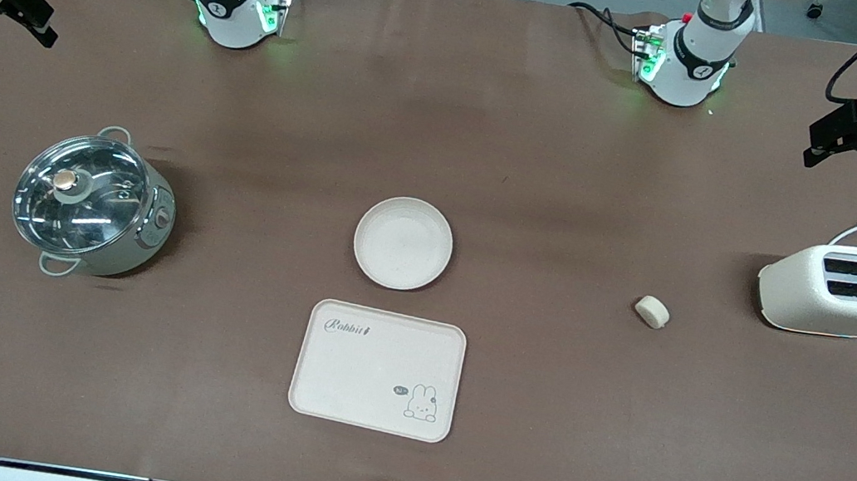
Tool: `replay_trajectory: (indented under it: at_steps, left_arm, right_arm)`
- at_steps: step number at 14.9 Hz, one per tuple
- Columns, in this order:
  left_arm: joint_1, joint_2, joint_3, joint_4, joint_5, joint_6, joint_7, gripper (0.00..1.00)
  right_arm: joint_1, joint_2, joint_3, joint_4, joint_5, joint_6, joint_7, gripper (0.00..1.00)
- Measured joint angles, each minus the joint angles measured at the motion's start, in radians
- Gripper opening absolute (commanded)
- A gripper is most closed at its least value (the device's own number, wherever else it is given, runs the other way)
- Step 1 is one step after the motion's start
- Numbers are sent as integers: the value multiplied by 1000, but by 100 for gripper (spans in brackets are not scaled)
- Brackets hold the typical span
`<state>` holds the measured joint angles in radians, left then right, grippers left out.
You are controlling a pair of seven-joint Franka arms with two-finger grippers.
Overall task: Place bun in plate and plate on tray
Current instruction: 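Grasp the cream bun with the left gripper while the right gripper approaches the plate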
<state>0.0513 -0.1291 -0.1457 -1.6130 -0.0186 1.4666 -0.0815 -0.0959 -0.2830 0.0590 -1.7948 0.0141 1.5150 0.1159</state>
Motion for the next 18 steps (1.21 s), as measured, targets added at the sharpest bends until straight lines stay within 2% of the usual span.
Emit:
replay_trajectory:
  at_steps: [5, 7, 9, 11, 14, 16, 18]
  left_arm:
    - [0, 16, 0, 5, 0, -1, 0, 100]
    - [0, 60, 0, 21, 0, 5, 0, 100]
    - [0, 125, 0, 24, 0, 62, 0, 100]
    - [0, 196, 0, 20, 0, 127, -7, 100]
    - [0, 281, 0, -34, 0, 263, -125, 100]
    - [0, 326, 0, -99, 0, 385, -186, 100]
    - [1, 373, 0, -169, 0, 516, -238, 100]
  right_arm:
    - [-1, 0, -3, -6, 0, 0, 0, 100]
    - [-1, 0, -3, -6, 0, 0, 0, 100]
    - [1, 0, -1, -11, 5, 0, 0, 100]
    - [22, 5, 3, -45, 58, 25, 0, 100]
    - [105, 52, 13, -202, 163, 232, 19, 100]
    - [190, 130, 18, -289, 174, 380, 60, 100]
    - [270, 234, 21, -315, 194, 500, 121, 100]
